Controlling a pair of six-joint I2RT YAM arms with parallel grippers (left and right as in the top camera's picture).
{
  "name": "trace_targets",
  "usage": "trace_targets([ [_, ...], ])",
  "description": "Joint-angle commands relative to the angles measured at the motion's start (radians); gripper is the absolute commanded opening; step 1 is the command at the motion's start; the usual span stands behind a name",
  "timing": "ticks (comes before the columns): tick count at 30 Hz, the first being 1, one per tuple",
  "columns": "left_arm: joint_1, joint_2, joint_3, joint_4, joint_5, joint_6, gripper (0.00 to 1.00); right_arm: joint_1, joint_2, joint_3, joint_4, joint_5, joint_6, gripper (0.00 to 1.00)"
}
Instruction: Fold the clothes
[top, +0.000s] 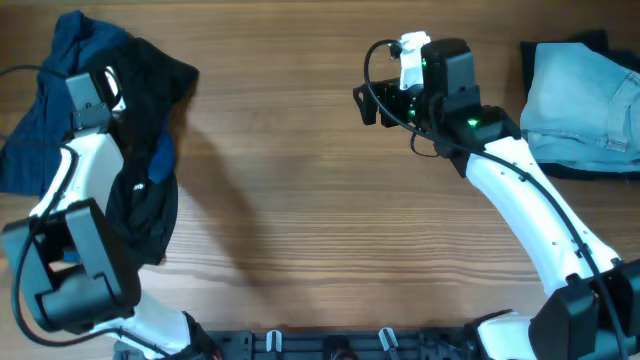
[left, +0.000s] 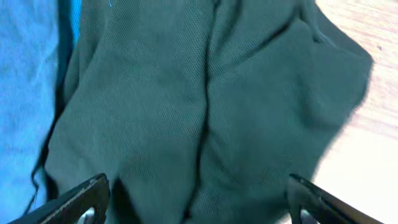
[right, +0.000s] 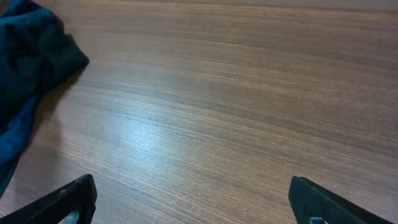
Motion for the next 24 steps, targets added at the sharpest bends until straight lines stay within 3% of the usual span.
trace_targets([
  [1, 0.005, 0.052, 0.012, 0.046, -0.021, 0.012, 0.86, -0.001, 0.008, 0.022, 0.005, 0.025, -0.011, 1.00],
  [8, 0.005, 0.069, 0.012, 0.069, -0.021, 0.012, 0.73, -0.001, 0.008, 0.022, 0.009, 0.025, -0.011, 1.00],
  [16, 0.005, 0.069, 0.012, 0.091, -0.022, -0.019, 0.38, -0.001, 0.008, 0.022, 0.010, 0.025, -0.011, 1.00],
  [22, 0.007, 0.069, 0.012, 0.087, -0.024, -0.041, 0.26, -0.001, 0.008, 0.022, 0.009, 0.025, -0.011, 1.00],
  [24, 0.007, 0.067, 0.012, 0.086, -0.024, -0.042, 0.12, -0.001, 0.008, 0.022, 0.010, 0.025, -0.010, 1.00],
])
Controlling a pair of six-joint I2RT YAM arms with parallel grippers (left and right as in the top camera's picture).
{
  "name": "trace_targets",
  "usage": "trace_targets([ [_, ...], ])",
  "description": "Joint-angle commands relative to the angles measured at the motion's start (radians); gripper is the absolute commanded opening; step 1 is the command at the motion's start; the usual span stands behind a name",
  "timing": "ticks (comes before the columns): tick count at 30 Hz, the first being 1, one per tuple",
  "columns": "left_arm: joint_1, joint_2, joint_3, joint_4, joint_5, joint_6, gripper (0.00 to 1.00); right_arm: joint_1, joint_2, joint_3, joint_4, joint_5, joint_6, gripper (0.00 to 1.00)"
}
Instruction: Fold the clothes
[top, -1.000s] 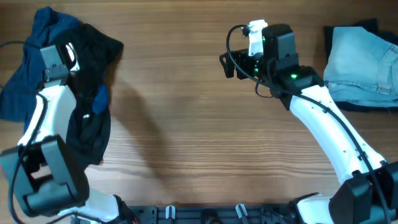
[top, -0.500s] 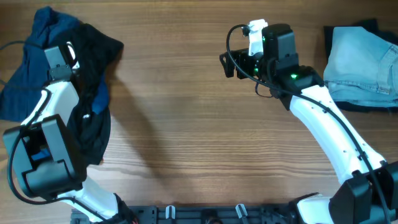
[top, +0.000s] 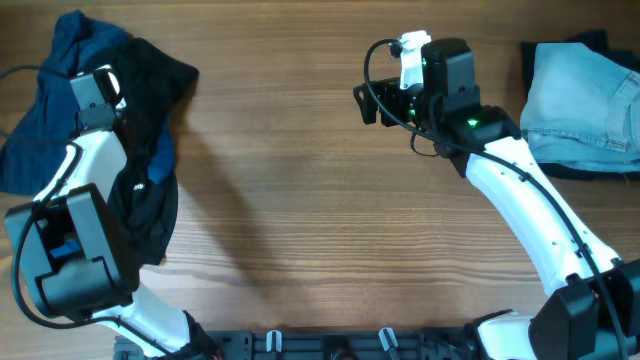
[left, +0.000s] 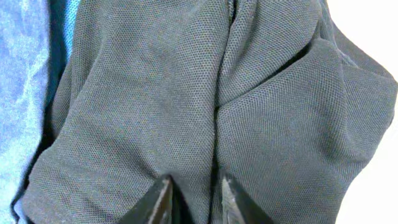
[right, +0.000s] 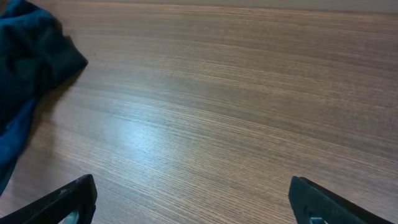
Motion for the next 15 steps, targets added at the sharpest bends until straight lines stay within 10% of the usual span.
trace_targets([
  [1, 0.006, 0.009, 0.012, 0.000, -0.006, -0.022, 0.08, -0.001, 0.008, 0.022, 0.005, 0.017, -0.010, 1.00],
  [15, 0.006, -0.359, 0.012, -0.074, -0.005, -0.077, 0.04, -0.001, 0.008, 0.022, 0.005, 0.017, -0.003, 0.99],
])
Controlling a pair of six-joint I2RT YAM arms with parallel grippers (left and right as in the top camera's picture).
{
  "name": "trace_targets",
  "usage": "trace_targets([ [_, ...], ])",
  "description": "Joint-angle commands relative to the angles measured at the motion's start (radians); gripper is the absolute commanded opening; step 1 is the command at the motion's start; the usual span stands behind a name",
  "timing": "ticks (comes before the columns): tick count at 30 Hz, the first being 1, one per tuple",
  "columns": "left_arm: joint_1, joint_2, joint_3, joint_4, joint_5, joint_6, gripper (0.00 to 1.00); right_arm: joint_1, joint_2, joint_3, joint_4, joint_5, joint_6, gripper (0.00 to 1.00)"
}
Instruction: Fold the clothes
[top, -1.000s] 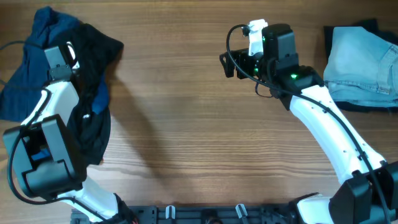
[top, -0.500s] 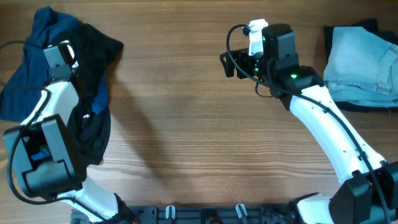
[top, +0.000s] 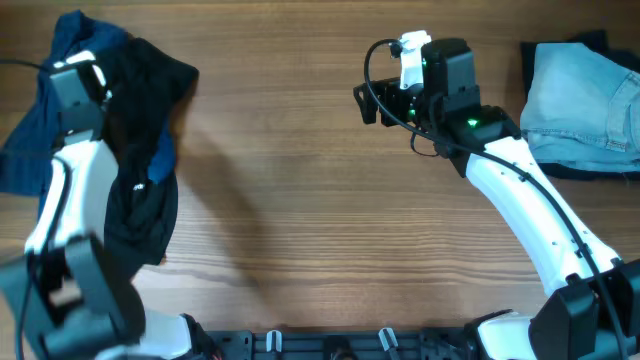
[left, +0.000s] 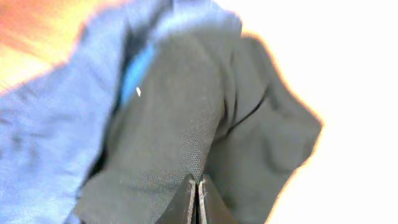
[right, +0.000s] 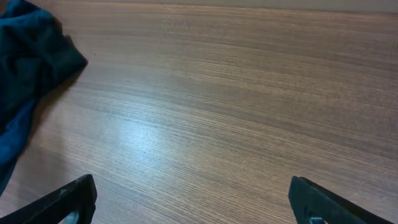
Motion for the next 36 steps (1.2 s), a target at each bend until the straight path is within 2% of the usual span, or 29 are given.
trace_targets([
  [1, 0.006, -0.156, 0.012, -0.015, -0.002, -0.034, 0.04, -0.001, 0.008, 0.022, 0.005, 0.017, -0.003, 0.99],
  [6, 0.003, -0.248, 0.012, -0.069, 0.015, -0.087, 0.04, -0.001, 0.008, 0.022, 0.002, 0.017, -0.002, 1.00],
  [10, -0.032, -0.296, 0.012, -0.079, 0.091, -0.089, 0.04, -0.001, 0.008, 0.022, 0.013, 0.016, 0.016, 0.99],
  [22, -0.147, -0.445, 0.012, -0.097, 0.098, -0.186, 0.04, -0.001, 0.002, 0.022, 0.009, 0.016, 0.022, 0.99],
  [28, -0.146, -0.382, 0.012, -0.186, -0.076, -0.190, 0.04, -0.001, -0.002, 0.022, -0.002, 0.016, 0.023, 1.00],
  [33, -0.146, -0.217, 0.012, -0.180, -0.092, -0.183, 0.04, -0.001, -0.002, 0.022, -0.002, 0.005, 0.023, 0.99],
  [34, -0.144, -0.188, 0.012, -0.169, -0.096, -0.183, 0.09, -0.001, -0.002, 0.022, -0.004, 0.006, 0.023, 1.00],
  [36, -0.128, -0.137, 0.012, -0.139, -0.095, -0.183, 0.45, -0.001, -0.002, 0.022, -0.010, 0.005, 0.023, 0.99],
])
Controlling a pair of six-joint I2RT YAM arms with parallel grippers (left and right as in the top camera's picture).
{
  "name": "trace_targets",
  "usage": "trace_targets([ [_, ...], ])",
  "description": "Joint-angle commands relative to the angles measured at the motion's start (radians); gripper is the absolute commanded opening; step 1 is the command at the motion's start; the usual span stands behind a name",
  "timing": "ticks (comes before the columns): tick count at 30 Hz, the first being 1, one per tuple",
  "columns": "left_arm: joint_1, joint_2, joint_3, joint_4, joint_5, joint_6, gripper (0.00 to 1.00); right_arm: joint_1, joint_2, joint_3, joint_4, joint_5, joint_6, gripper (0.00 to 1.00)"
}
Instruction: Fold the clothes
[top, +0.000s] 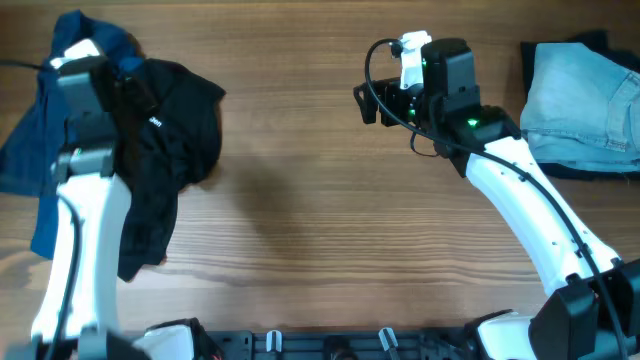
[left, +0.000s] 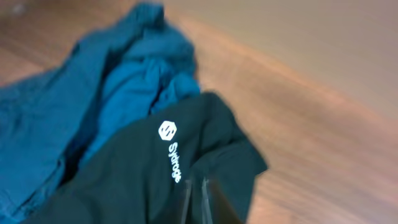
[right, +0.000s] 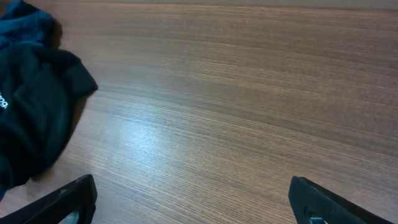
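Note:
A black shirt with a small white logo lies crumpled at the table's left, partly over a blue garment. My left gripper is shut on a fold of the black shirt, its fingers pressed together in the cloth. Far from the pile, above the bare wood at the middle back, my right gripper stands open; its fingertips sit wide apart with nothing between them. The black shirt's edge shows at the left of the right wrist view.
Folded light-blue jeans rest on a dark garment at the right edge. The wooden table shows bare between the two piles. A black cable runs at the far left.
The black shirt has shifted to the right in my left gripper, its edge now farther out on the wood and its white logo showing. The right arm has not moved.
My left gripper was open just over the black shirt. Then its fingers were nearly together on a fold of the cloth, then shut on it and higher. Now the shirt is drawn partly off the blue garment to the right. The right gripper stayed open and still.

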Motion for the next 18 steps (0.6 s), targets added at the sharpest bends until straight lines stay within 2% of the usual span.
trace_targets([
  [1, 0.030, 0.105, 0.008, 0.055, -0.031, -0.014, 0.61, -0.001, -0.002, 0.022, -0.012, 0.005, 0.010, 1.00],
  [2, 0.046, 0.126, 0.008, 0.074, -0.030, -0.018, 0.82, -0.001, -0.002, 0.022, -0.017, 0.006, 0.010, 1.00],
  [5, 0.099, 0.180, 0.008, 0.120, -0.031, -0.020, 1.00, -0.001, -0.002, 0.022, -0.030, 0.006, 0.010, 1.00],
  [9, 0.189, 0.255, 0.008, 0.190, -0.020, 0.024, 1.00, -0.001, -0.002, 0.022, -0.029, 0.006, 0.010, 0.99],
  [13, 0.252, 0.337, 0.008, 0.253, 0.099, 0.192, 1.00, -0.001, -0.002, 0.022, -0.029, 0.006, 0.010, 0.99],
  [18, 0.306, 0.463, 0.008, 0.332, 0.104, 0.233, 1.00, -0.001, -0.002, 0.022, -0.046, 0.006, 0.009, 0.99],
])
